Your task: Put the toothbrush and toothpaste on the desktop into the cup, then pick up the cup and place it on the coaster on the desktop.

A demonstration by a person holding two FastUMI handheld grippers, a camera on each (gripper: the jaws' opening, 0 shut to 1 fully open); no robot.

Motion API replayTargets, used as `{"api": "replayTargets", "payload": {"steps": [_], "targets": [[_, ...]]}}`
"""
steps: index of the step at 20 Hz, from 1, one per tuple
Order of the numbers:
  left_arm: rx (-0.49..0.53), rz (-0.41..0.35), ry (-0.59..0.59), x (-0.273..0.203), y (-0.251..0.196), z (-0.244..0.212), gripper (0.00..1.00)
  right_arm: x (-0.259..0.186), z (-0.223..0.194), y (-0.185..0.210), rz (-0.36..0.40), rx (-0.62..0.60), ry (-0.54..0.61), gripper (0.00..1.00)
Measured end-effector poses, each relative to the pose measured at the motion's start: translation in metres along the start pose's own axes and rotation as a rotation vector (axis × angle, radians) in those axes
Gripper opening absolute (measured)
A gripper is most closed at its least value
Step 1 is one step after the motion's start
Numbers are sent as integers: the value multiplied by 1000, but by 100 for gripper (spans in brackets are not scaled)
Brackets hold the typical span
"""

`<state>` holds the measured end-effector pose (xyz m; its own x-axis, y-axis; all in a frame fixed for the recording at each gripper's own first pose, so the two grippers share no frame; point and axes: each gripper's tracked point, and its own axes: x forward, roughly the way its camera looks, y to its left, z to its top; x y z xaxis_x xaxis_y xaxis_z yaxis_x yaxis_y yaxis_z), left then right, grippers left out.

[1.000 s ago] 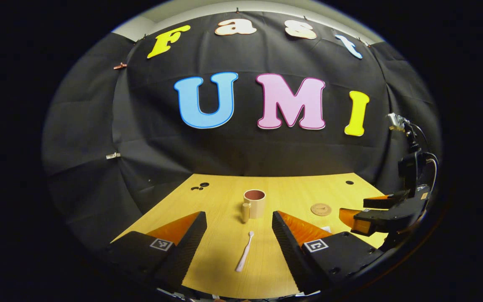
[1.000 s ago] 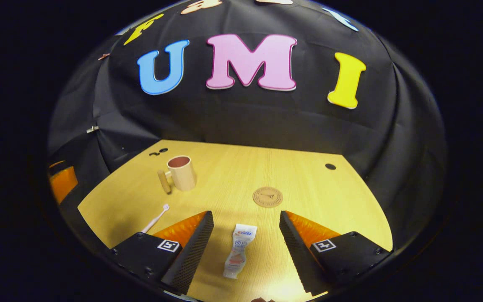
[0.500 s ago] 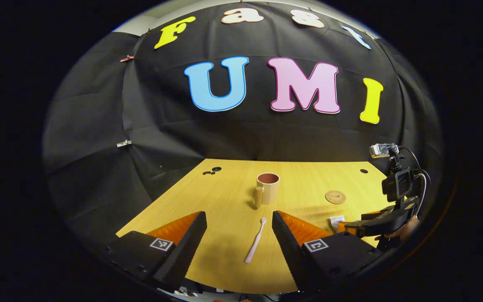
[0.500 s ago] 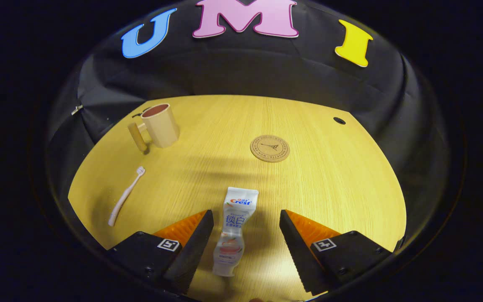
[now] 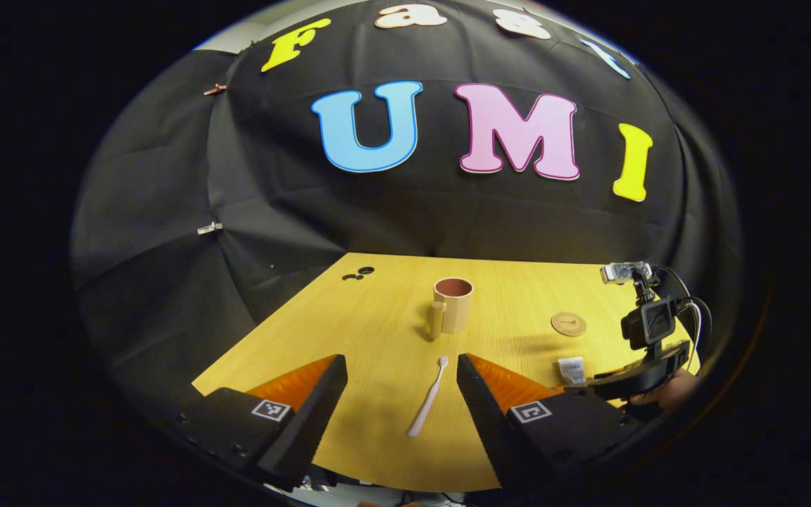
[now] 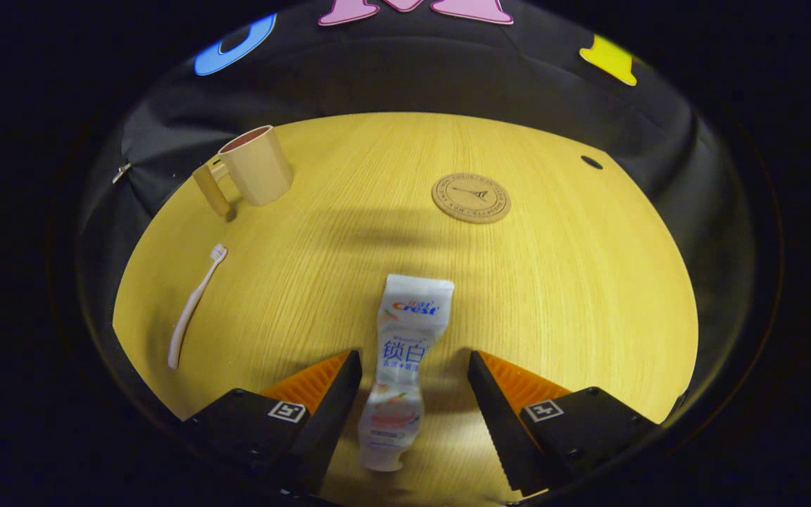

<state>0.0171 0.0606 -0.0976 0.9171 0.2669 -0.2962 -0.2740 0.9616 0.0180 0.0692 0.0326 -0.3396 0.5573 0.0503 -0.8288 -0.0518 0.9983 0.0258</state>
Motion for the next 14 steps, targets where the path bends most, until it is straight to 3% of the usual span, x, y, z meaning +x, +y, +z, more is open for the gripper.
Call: {"api": "replayTargets", "payload": {"steps": [3, 4, 5, 7, 8, 9, 12, 13, 14], "targets": [[9, -7, -7, 1, -4, 2, 98, 2, -1, -1, 3, 8, 23, 87], [12, -10, -6, 1, -6, 2, 98, 1, 2, -4, -5, 10, 24, 72], [15, -13, -6, 0, -7, 2, 98, 2, 0, -5, -8, 16, 35, 64], [23, -16, -8, -1, -9, 1, 97, 1, 1, -7, -11, 23, 52, 32], [26, -17, -6, -1, -11, 1, 98, 4, 0, -7, -6, 11, 64, 26], [27, -18, -4, -1, -12, -2, 97, 3, 0, -6, 4, -3, 77, 38], [21, -27, 16, 2, -15, -12, 96, 2, 2, -6, 48, -47, 72, 30], [19, -38, 26, 5, -18, -18, 96, 0, -3, -7, 58, -47, 84, 15], [22, -45, 39, 8, -20, -24, 96, -1, -2, -8, 67, -38, 87, 24]]}}
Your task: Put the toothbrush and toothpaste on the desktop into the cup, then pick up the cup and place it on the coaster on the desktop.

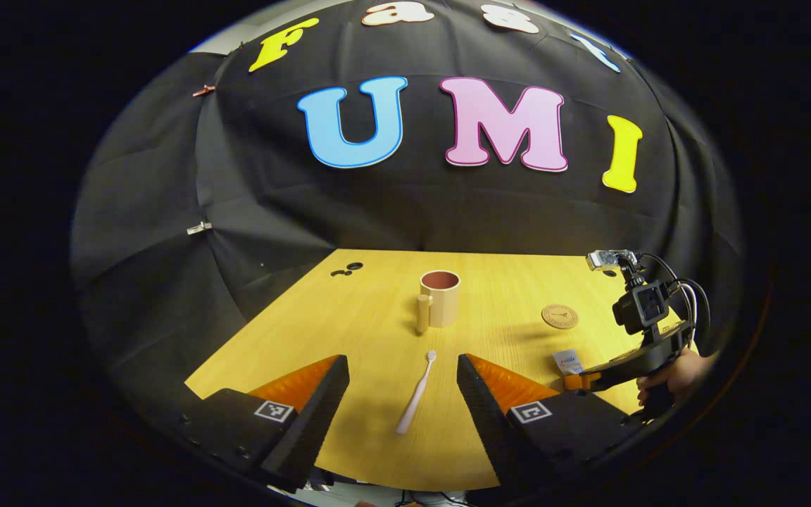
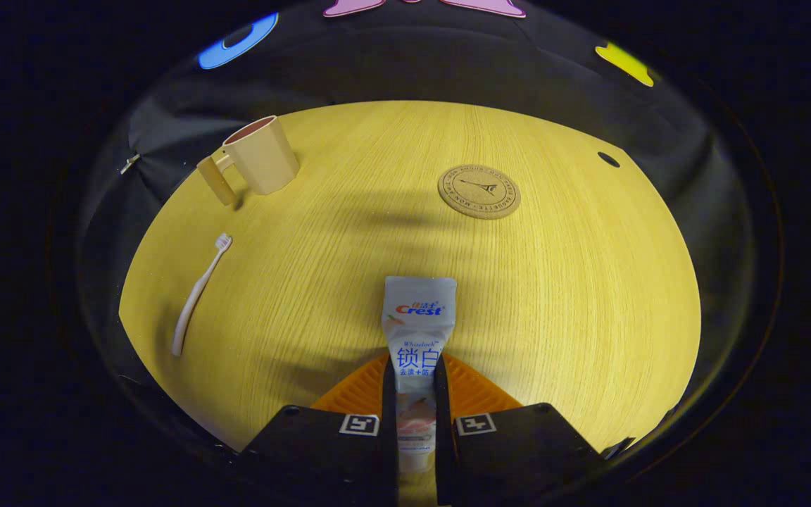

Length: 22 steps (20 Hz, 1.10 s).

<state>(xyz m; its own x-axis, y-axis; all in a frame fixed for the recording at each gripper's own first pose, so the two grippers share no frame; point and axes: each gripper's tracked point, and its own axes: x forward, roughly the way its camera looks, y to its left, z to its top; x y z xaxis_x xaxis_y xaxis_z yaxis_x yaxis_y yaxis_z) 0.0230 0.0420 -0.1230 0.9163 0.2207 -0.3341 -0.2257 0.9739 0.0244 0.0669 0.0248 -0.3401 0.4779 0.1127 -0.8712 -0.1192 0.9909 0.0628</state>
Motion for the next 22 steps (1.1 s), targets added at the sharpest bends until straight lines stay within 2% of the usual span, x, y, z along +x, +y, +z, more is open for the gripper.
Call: {"api": "replayTargets", "payload": {"steps": [1, 2, 3, 12, 14, 18, 22], "targets": [[4, -5, 15, 5, 0, -8, 96, -2, -1, -1, 7, 8, 6, 25], [11, -13, 29, 9, -1, -13, 96, -5, 0, -3, 10, 12, 5, 12], [22, -20, 42, 14, -2, -18, 96, -9, 2, -4, 13, 15, -5, 25], [46, -112, 211, 84, -10, -66, 96, -55, 19, -31, 25, 22, -102, 24], [54, -99, 259, 101, -6, -78, 96, -63, 17, -35, 29, 33, -111, 24], [21, -122, 357, 125, -15, -99, 96, -78, 16, -40, 33, 87, -129, 24], [86, -114, 445, 134, -13, -115, 95, -92, 16, -44, 44, 112, -151, 24]]}}
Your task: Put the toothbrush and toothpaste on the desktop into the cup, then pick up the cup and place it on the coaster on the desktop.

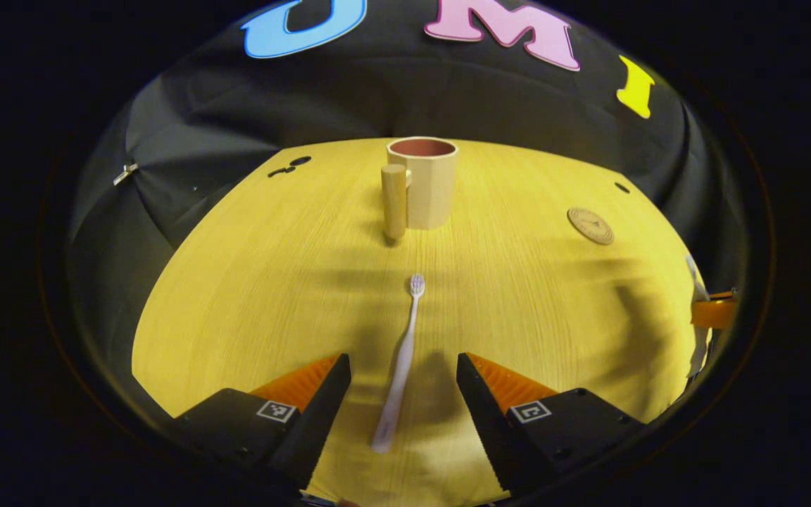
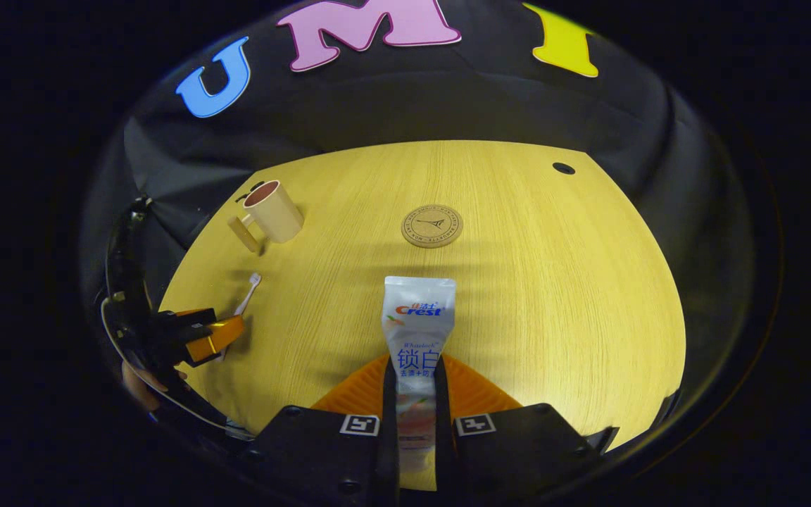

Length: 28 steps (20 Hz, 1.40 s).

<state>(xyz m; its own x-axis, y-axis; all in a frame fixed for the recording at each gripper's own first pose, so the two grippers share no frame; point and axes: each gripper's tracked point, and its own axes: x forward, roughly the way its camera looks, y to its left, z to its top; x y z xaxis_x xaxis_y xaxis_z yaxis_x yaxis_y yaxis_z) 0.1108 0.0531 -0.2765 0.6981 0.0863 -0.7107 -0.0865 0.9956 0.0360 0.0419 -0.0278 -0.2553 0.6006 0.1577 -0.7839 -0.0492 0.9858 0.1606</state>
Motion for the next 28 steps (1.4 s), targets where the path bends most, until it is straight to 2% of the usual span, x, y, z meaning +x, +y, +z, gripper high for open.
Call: {"api": "replayTargets", "payload": {"steps": [3, 5, 6, 9, 10, 11, 13, 15, 19, 22, 28], "targets": [[39, -21, 67, 7, -4, -11, 86, -7, 6, -1, 8, 20, -20, 24], [13, -57, 82, 10, -12, -14, 80, -8, 13, -3, 9, 17, -39, 24], [-2, -62, 95, 9, -12, -14, 69, -7, 17, -4, 10, 14, -46, 24], [30, -78, 138, 8, -9, -15, 58, -4, 25, -3, 26, 6, -54, 24], [43, -86, 147, 9, -8, -15, 43, -2, 27, -1, 38, 3, -52, 24], [53, -91, 157, 9, -8, -15, 32, 0, 29, 1, 50, -1, -50, 24], [56, -94, 170, 8, -7, -15, 17, 4, 32, 5, 68, -17, -46, 24], [56, -96, 183, 9, -7, -15, 10, 7, 35, 10, 75, -41, -49, 24], [52, -124, 182, 7, -8, -13, 7, 8, 43, 27, 78, -62, -39, 24], [1, -176, 161, 5, -10, -14, 6, 8, 60, 46, 78, -76, -58, 24], [-75, -264, 54, -21, -4, 1, 6, 7, 136, 90, 87, -77, -178, 24]]}}
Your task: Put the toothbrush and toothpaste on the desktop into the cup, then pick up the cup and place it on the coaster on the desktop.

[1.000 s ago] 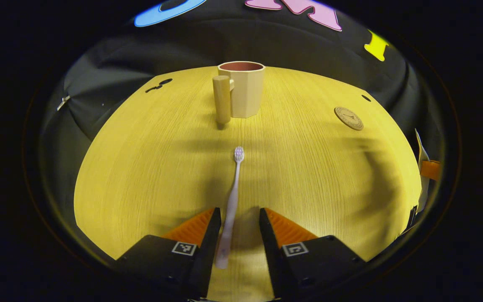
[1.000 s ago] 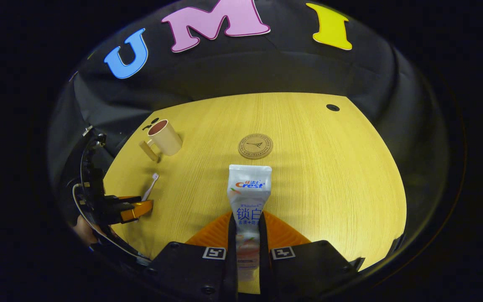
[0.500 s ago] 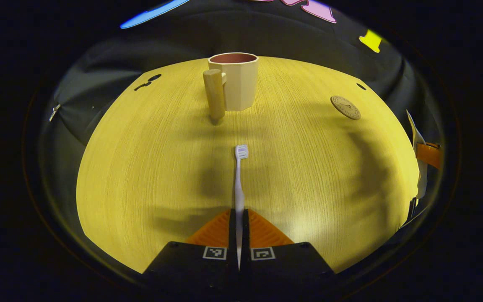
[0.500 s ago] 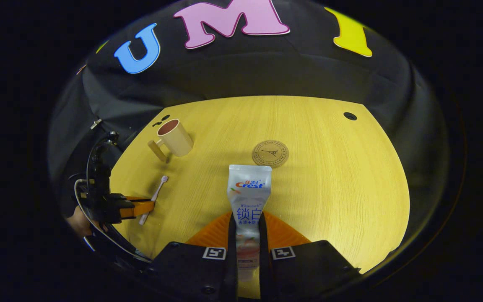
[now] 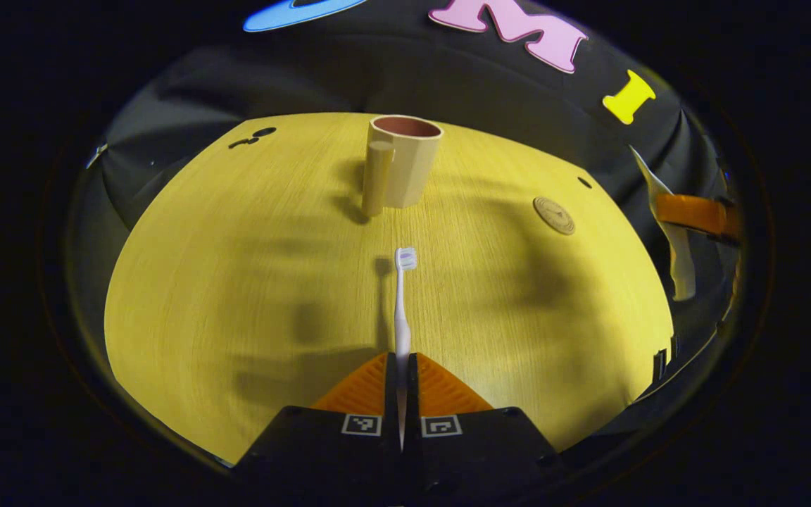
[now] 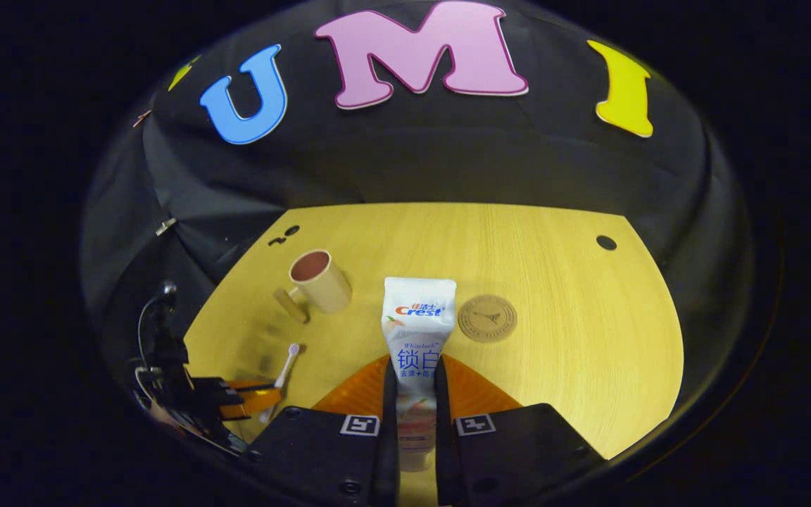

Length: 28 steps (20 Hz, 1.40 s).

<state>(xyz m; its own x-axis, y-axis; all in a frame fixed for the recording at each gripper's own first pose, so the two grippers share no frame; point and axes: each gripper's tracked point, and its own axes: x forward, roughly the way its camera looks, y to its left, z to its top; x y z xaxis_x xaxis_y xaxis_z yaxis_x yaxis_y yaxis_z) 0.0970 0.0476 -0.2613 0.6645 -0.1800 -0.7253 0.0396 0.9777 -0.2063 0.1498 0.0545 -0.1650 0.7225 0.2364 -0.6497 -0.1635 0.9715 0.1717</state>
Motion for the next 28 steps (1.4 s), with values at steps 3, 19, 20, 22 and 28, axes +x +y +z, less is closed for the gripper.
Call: {"api": "replayTargets", "payload": {"steps": [3, 19, 20, 22, 28], "targets": [[-24, -32, -50, -19, 3, 9, 6, 12, 41, 23, 12, -17, -74, 24], [-108, -65, -300, -96, 33, 58, 6, 108, 177, 170, 203, -49, -402, 24], [-112, -63, -326, -102, 34, 65, 6, 117, 178, 174, 207, -52, -413, 24], [-126, -70, -367, -113, 36, 72, 6, 136, 172, 178, 202, -82, -420, 24], [-119, -40, -451, -131, 47, 83, 6, 177, 154, 183, 209, -138, -433, 12]]}}
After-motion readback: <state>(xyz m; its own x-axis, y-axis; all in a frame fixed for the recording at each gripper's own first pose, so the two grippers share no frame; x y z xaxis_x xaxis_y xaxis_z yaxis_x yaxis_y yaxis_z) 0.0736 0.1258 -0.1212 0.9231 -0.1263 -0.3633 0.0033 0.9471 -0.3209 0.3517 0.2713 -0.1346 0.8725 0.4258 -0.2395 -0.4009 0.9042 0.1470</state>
